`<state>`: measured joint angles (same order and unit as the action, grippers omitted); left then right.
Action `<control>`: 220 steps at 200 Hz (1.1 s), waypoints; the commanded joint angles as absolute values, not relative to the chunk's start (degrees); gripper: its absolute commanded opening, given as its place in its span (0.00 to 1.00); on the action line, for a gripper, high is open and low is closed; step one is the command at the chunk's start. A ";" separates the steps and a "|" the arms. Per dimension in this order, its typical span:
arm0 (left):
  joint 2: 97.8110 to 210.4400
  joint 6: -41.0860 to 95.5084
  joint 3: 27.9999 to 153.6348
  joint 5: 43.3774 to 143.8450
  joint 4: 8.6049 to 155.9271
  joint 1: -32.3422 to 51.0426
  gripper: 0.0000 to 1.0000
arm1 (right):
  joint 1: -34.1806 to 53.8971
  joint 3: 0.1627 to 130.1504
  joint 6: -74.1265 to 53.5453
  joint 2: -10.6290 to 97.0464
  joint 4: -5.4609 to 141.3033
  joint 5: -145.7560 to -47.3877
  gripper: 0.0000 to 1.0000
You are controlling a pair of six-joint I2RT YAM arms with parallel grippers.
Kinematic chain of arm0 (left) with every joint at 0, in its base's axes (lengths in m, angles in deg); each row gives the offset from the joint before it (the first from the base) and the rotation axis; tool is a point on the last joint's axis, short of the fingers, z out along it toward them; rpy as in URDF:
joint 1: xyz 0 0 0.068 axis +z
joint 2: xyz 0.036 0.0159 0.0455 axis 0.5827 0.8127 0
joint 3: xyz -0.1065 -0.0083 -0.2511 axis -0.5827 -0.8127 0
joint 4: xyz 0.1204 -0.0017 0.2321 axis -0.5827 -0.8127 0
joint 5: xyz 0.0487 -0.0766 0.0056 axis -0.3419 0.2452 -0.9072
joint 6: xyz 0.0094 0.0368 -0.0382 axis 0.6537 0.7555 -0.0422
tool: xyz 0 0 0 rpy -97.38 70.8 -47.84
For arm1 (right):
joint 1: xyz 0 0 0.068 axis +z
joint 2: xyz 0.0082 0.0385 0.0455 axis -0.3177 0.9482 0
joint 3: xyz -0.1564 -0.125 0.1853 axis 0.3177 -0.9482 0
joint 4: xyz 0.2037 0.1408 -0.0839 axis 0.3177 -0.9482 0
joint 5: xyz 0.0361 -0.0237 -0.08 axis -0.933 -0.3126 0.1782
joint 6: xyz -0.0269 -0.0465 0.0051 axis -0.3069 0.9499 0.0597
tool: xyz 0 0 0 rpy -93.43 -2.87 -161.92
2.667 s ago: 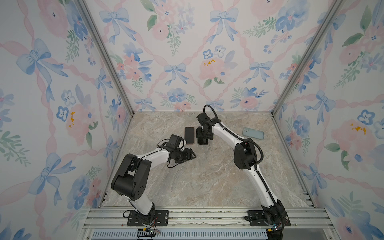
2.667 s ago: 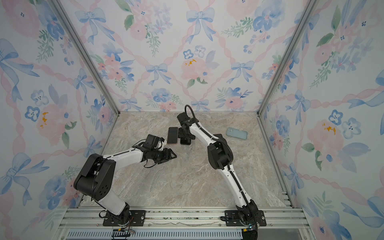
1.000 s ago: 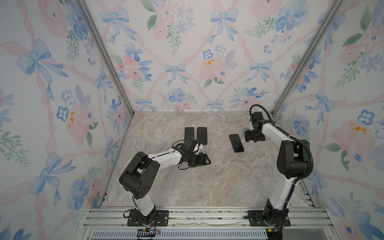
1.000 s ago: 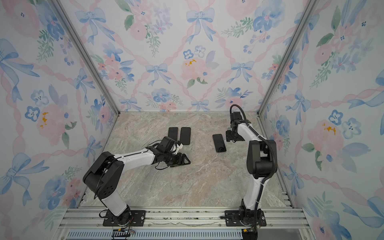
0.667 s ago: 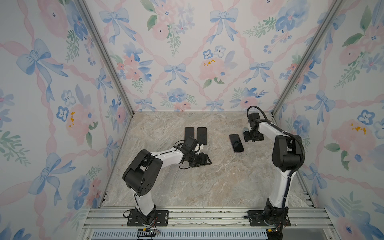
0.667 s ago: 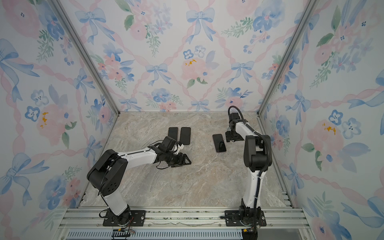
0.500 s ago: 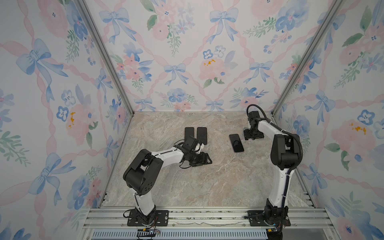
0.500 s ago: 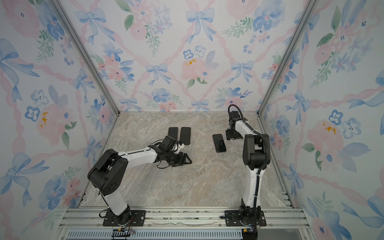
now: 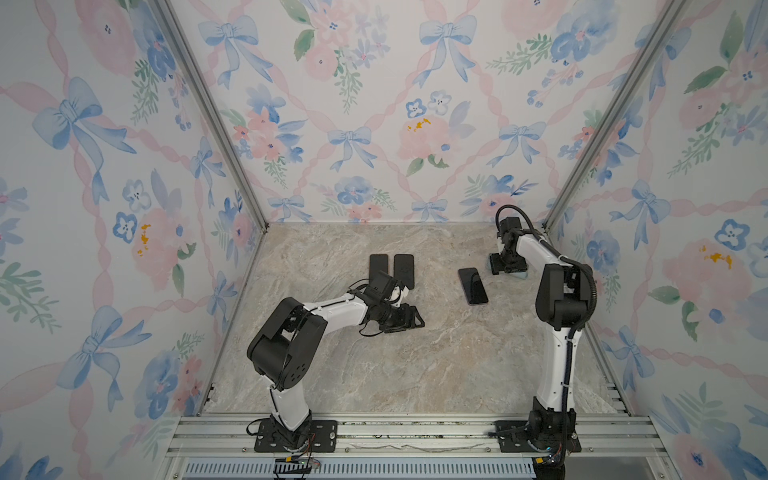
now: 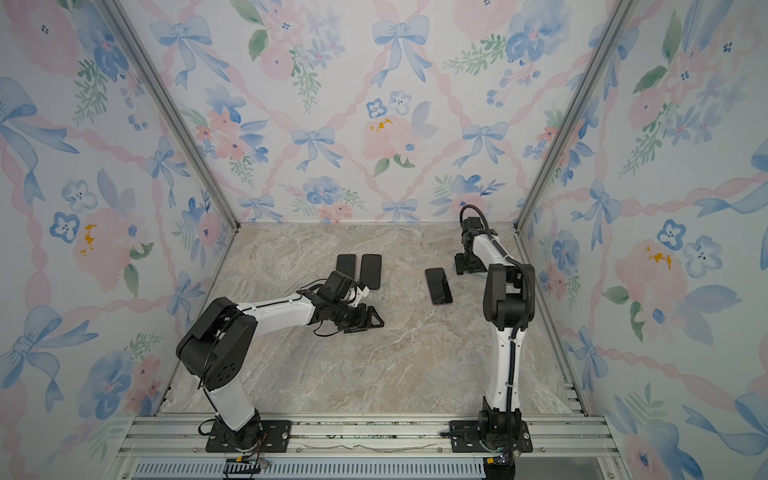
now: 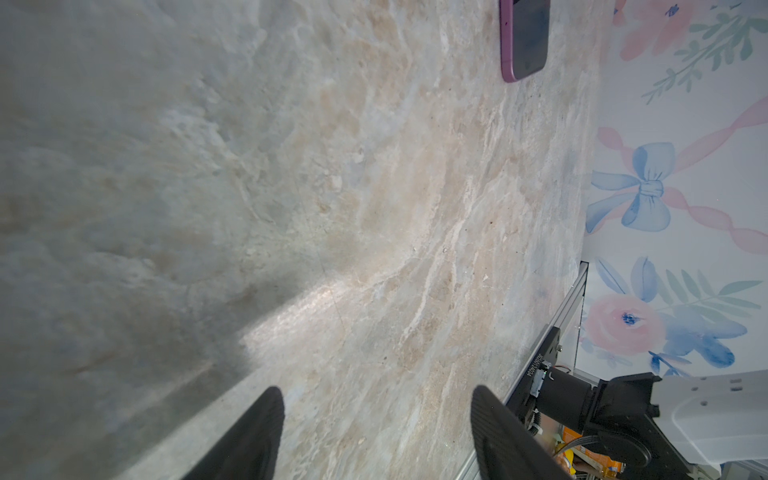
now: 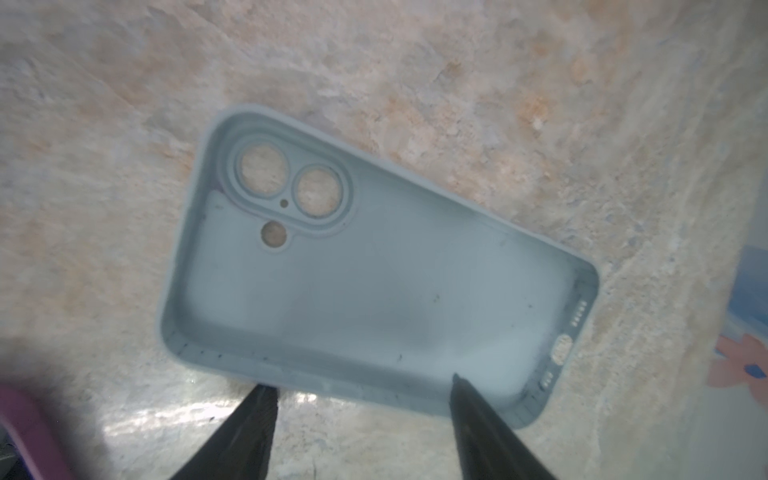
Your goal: Put the phone into the phone case
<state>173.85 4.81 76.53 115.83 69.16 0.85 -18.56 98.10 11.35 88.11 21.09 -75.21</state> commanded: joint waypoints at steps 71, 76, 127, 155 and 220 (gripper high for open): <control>174.73 4.99 77.79 116.84 69.06 1.35 0.73 | -20.11 100.30 10.07 90.73 13.37 -85.27 0.37; 174.69 4.97 77.89 116.85 69.07 1.36 0.72 | -20.11 99.96 9.89 90.40 13.44 -85.56 0.35; 173.46 5.01 76.70 116.41 69.16 1.27 0.73 | -19.59 97.47 8.09 88.84 13.90 -86.24 0.18; 173.04 4.90 76.64 116.23 69.14 1.19 0.73 | -18.68 97.00 7.28 88.64 13.64 -86.19 0.13; 171.62 4.86 75.99 115.55 69.03 1.19 0.73 | -17.06 97.41 4.33 85.90 11.44 -83.33 0.04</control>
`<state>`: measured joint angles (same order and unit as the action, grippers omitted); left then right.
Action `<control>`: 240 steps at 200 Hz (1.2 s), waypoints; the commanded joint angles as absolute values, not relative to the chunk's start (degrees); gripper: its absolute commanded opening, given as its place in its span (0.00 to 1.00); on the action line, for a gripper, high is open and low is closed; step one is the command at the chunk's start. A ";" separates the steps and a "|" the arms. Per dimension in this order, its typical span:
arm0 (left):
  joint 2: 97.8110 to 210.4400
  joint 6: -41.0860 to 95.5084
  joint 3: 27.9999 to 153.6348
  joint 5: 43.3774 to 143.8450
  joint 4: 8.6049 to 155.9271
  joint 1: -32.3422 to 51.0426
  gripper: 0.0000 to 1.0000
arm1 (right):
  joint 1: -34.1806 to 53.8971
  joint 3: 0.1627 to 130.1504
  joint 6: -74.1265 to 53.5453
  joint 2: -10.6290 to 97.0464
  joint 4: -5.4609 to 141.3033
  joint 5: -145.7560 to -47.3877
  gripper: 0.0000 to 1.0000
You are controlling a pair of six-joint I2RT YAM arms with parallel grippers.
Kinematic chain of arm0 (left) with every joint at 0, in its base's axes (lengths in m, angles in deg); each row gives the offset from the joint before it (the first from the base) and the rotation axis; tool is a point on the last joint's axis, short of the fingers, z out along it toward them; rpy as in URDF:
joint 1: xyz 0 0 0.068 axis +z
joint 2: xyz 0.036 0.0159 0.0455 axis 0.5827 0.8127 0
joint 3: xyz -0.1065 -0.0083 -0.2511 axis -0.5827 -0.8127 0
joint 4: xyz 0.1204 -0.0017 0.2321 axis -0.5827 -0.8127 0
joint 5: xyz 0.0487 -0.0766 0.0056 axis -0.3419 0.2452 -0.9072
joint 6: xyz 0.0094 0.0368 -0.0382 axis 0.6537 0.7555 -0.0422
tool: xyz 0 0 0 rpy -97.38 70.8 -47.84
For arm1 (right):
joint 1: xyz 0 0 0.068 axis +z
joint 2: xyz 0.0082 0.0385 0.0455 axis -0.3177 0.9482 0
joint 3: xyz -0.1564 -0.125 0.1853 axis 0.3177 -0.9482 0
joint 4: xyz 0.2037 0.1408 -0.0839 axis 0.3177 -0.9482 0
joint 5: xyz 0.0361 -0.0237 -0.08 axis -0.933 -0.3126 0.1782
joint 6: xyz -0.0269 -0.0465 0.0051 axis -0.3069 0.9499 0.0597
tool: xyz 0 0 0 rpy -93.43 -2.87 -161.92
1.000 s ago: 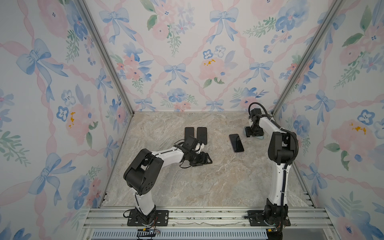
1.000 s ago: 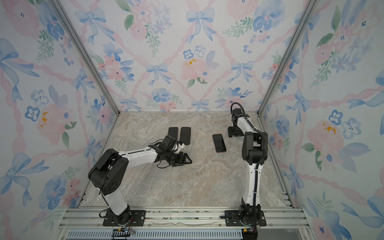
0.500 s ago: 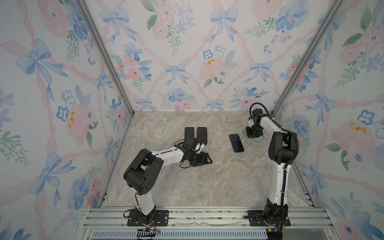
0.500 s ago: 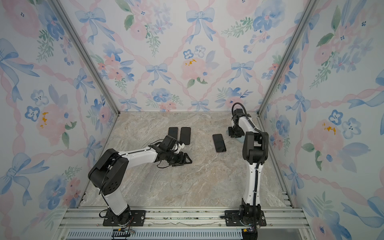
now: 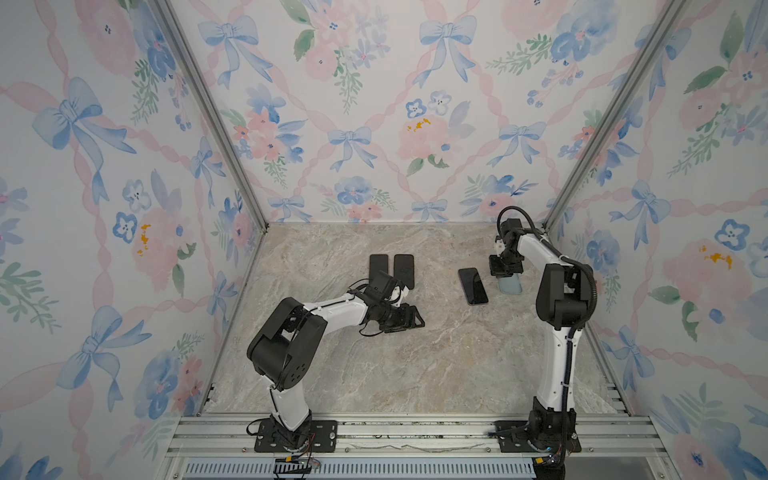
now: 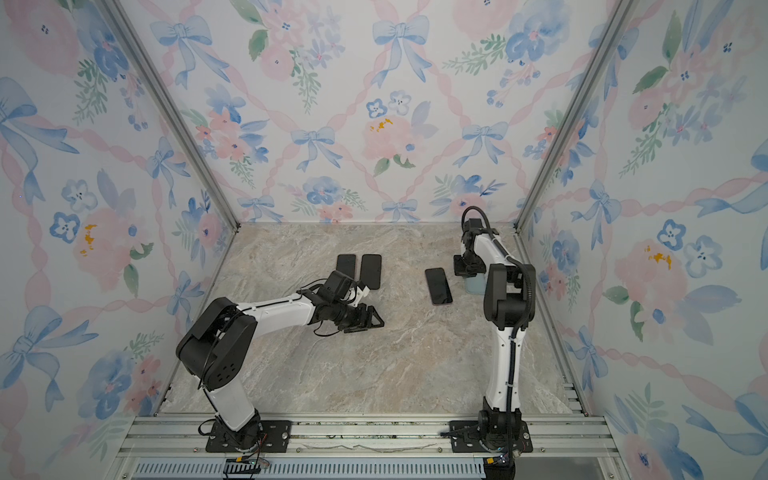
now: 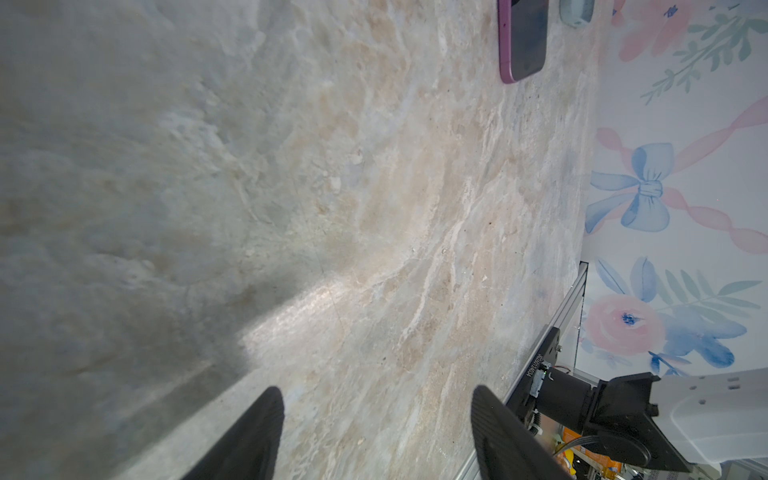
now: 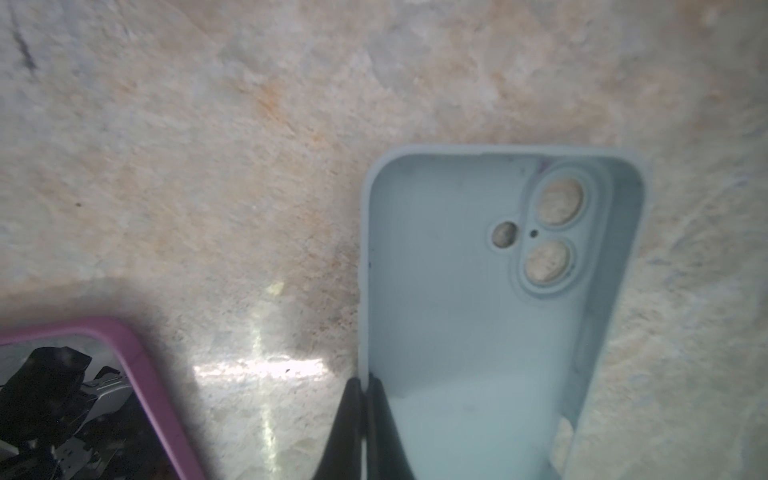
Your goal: Put the phone into the phone case
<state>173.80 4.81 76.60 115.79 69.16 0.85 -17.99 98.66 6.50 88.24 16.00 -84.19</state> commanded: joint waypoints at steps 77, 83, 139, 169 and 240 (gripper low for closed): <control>164.96 3.75 69.52 113.10 69.09 1.45 0.73 | -6.18 79.65 -7.17 64.52 11.88 -76.75 0.02; 164.19 3.49 68.56 112.71 69.10 1.45 0.73 | -4.35 77.49 -8.79 62.88 12.39 -76.41 0.02; 155.95 -0.59 55.86 112.36 73.46 3.23 0.73 | 15.28 69.26 -21.72 59.33 20.19 -79.91 0.01; 151.78 -0.99 52.56 112.26 73.45 5.42 0.73 | 24.27 70.56 -27.28 63.95 23.25 -81.14 0.01; 149.46 -0.59 51.13 113.07 73.41 7.59 0.73 | 33.26 68.80 -38.65 66.90 28.18 -81.81 0.07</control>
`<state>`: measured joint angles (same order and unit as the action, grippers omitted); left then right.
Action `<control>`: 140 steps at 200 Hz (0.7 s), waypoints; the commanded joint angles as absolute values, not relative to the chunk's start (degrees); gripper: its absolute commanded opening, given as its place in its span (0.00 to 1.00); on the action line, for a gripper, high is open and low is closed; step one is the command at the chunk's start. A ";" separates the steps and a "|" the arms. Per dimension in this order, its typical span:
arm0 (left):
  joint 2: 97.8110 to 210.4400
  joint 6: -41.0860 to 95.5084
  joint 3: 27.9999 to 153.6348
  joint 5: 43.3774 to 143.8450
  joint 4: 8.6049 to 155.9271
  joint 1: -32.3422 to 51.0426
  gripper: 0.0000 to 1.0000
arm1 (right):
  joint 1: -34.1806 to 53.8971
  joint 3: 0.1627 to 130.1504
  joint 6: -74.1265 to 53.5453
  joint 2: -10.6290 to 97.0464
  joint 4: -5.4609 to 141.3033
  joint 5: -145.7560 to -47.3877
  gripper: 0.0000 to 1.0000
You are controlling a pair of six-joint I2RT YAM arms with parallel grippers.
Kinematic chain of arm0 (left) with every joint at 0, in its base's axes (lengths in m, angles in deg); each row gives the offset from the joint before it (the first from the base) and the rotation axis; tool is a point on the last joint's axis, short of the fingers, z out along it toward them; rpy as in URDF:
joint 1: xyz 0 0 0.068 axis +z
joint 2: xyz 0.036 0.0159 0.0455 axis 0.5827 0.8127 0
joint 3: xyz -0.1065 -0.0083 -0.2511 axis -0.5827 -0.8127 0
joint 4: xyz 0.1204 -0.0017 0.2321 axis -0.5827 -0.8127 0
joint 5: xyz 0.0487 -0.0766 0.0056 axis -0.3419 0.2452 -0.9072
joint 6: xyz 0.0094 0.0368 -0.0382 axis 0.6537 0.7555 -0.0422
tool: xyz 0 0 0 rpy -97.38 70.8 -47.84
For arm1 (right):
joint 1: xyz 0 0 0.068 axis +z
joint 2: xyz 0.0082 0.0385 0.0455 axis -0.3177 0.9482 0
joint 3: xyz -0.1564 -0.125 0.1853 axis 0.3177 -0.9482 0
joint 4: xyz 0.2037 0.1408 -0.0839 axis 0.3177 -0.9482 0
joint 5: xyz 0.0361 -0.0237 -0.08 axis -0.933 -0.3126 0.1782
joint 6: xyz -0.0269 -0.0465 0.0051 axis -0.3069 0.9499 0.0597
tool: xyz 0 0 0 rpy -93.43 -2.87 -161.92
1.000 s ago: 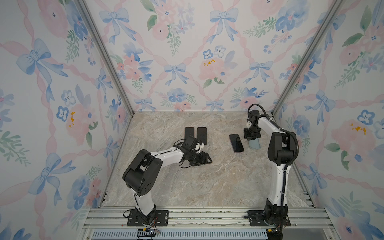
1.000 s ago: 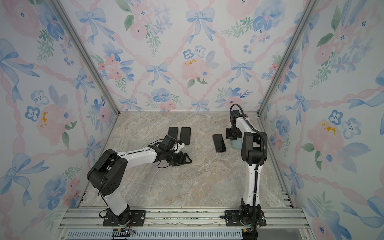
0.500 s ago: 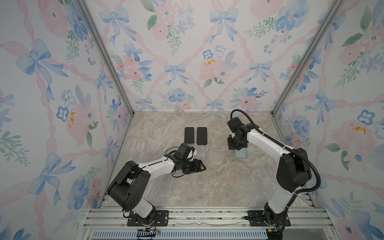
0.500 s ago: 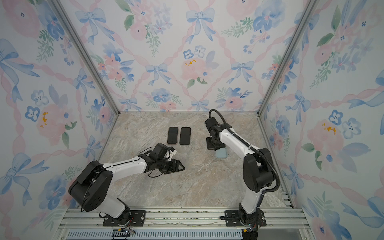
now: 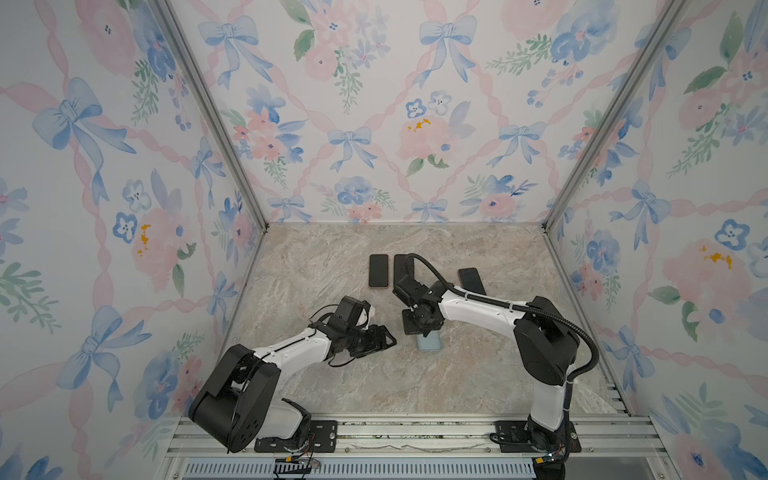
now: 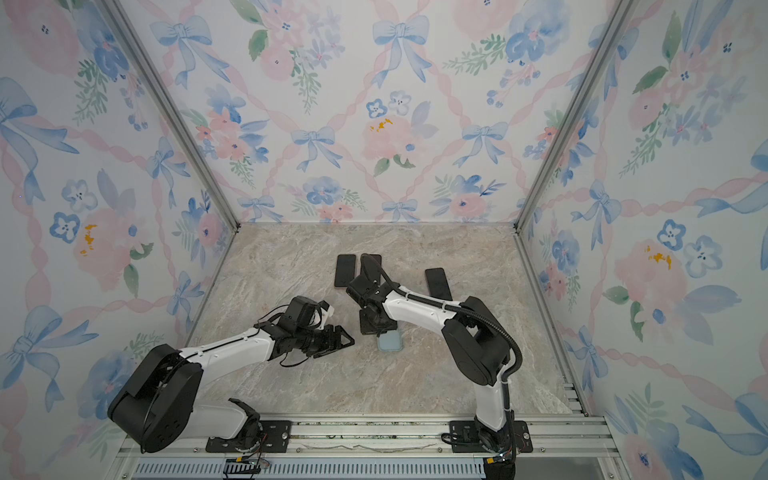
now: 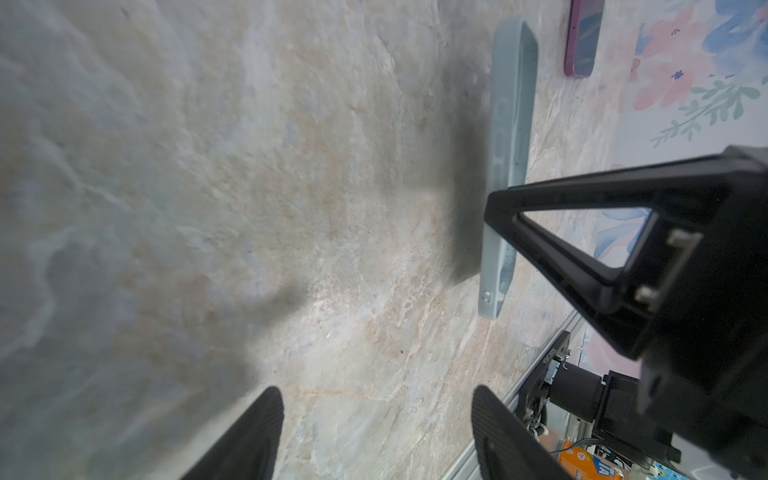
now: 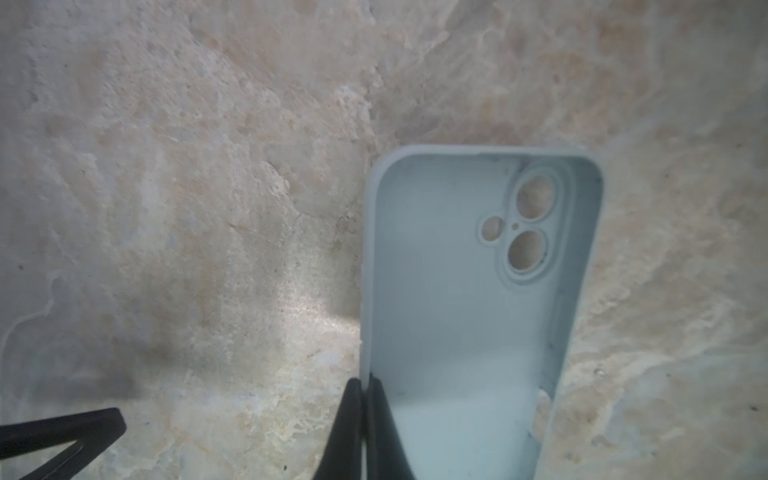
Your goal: Put the phone into the phone case
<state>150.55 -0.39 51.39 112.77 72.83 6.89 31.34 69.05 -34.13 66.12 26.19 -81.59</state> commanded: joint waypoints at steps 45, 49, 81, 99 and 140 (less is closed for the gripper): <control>150.41 -0.36 51.24 113.09 73.42 7.60 0.73 | 35.13 69.64 -37.17 69.14 28.66 -82.74 0.15; 150.48 -0.33 51.26 113.00 73.43 7.58 0.73 | 35.21 69.64 -37.04 69.23 28.64 -82.73 0.16; 151.63 0.09 52.01 113.24 73.42 7.60 0.73 | 35.39 70.33 -35.78 68.40 27.30 -82.76 0.31; 152.03 0.30 52.78 113.42 73.43 7.36 0.73 | 35.38 71.38 -33.80 66.51 25.13 -81.75 0.41; 155.61 1.10 58.86 113.77 73.43 4.00 0.73 | 32.74 70.05 -21.98 58.88 22.01 -74.57 0.58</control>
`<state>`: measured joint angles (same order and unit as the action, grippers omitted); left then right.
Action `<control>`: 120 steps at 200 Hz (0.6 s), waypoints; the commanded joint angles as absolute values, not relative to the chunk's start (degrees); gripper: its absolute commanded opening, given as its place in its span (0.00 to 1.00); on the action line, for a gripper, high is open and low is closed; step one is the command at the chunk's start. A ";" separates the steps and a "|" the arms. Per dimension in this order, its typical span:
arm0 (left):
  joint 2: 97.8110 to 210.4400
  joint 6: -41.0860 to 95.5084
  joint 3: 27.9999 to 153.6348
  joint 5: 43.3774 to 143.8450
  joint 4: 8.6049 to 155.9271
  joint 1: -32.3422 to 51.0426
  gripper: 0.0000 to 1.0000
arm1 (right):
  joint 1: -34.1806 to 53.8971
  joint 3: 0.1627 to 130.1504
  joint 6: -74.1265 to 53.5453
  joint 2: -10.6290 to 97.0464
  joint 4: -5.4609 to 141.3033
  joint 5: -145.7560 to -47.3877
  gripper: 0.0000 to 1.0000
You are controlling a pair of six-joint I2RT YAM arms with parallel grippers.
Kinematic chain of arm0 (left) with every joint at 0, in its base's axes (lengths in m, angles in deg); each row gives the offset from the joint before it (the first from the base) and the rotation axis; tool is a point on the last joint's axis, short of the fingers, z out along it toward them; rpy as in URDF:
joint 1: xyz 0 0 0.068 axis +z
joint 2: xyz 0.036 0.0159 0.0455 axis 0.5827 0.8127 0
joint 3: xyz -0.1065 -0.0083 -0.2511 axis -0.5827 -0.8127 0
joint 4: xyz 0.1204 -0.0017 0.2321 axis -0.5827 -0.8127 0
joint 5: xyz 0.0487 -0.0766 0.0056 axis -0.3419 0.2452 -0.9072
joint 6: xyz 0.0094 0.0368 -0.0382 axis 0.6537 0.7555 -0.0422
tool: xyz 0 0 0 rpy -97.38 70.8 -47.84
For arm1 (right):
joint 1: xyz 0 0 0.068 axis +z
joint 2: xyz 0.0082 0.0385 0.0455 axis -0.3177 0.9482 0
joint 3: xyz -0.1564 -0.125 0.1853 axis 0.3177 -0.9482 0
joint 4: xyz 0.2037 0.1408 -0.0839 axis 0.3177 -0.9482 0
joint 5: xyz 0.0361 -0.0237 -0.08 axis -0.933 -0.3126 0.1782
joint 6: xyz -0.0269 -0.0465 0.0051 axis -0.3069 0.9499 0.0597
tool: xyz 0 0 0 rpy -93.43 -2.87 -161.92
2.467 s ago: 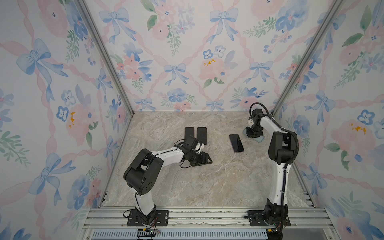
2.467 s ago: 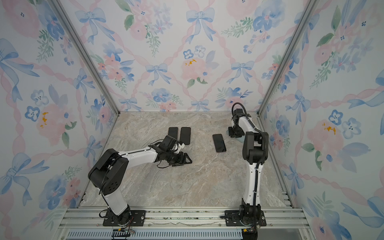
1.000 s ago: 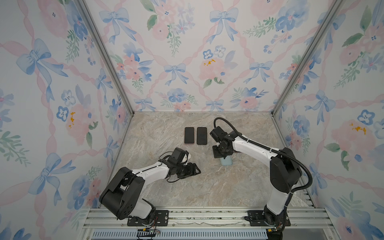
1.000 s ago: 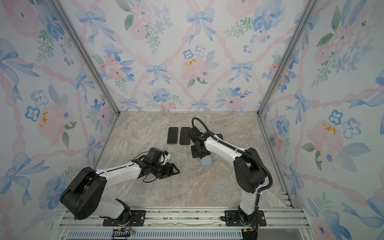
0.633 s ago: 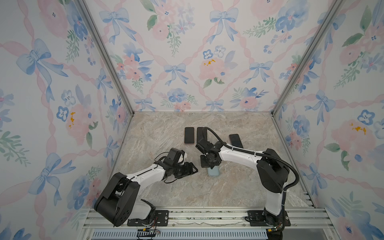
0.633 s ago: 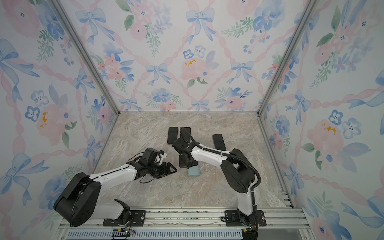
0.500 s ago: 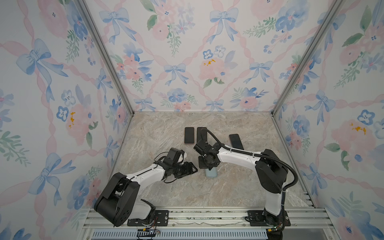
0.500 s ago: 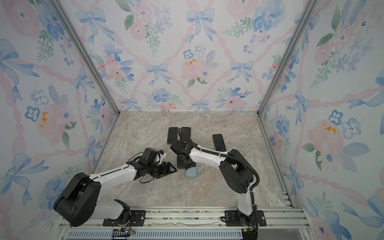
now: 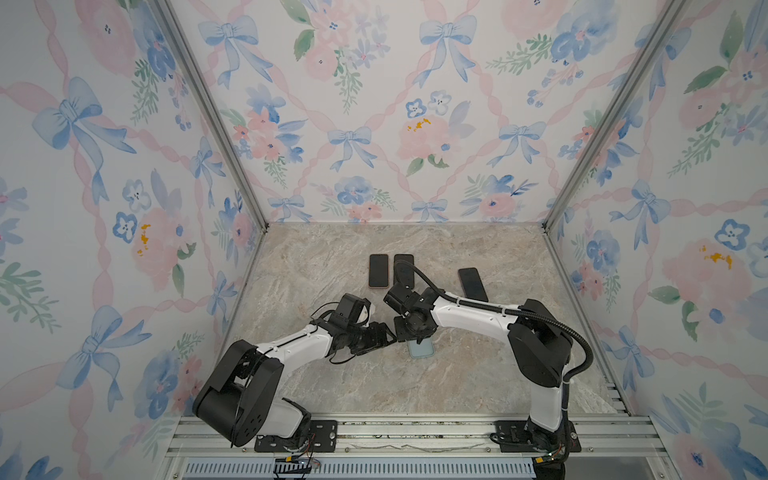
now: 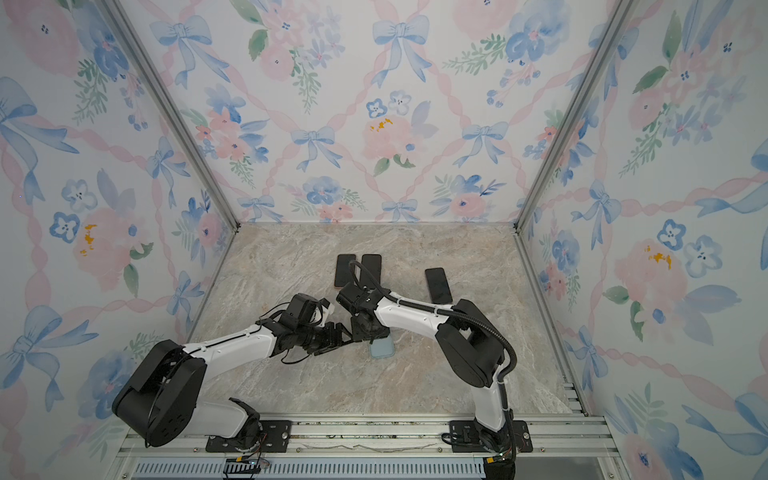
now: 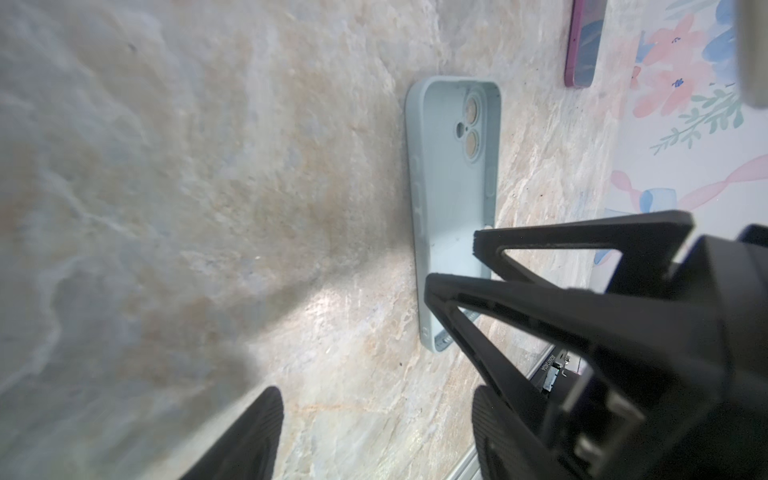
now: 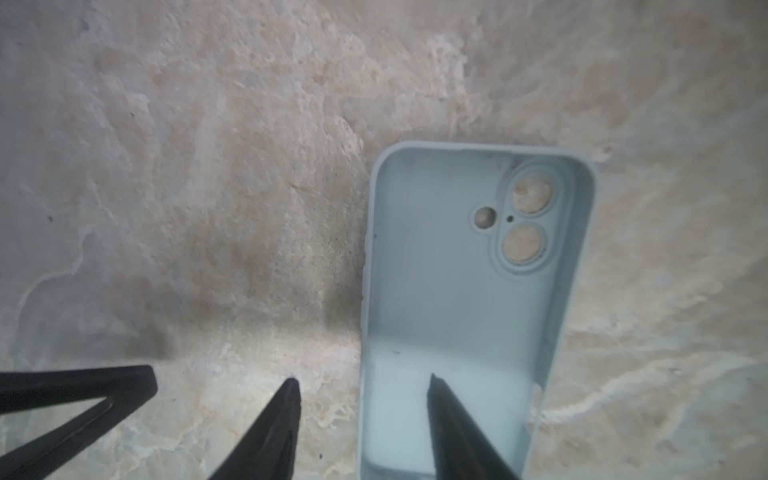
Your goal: Put the phone into the phone case
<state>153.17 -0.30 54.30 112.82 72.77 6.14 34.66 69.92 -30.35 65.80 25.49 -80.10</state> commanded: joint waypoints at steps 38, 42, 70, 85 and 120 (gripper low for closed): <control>163.02 2.45 68.48 115.21 73.33 1.15 0.73 | 21.46 64.51 -12.07 52.98 24.75 -73.76 0.63; 163.84 2.57 69.55 115.45 73.32 0.98 0.73 | 19.99 64.19 -11.29 52.94 24.81 -74.09 0.65; 169.60 3.10 76.81 116.94 73.32 -0.17 0.73 | 11.10 63.66 -6.18 54.13 25.49 -75.26 0.70; 173.00 3.35 80.86 117.74 72.79 -0.61 0.73 | 6.91 64.00 -4.53 55.59 26.21 -76.56 0.73; 179.95 5.43 91.32 118.12 68.78 -0.85 0.73 | 0.11 66.49 -1.40 60.25 27.08 -79.79 0.83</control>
<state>176.78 2.69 85.56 116.77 72.59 -0.61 3.02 64.70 -5.74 57.08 26.69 -77.20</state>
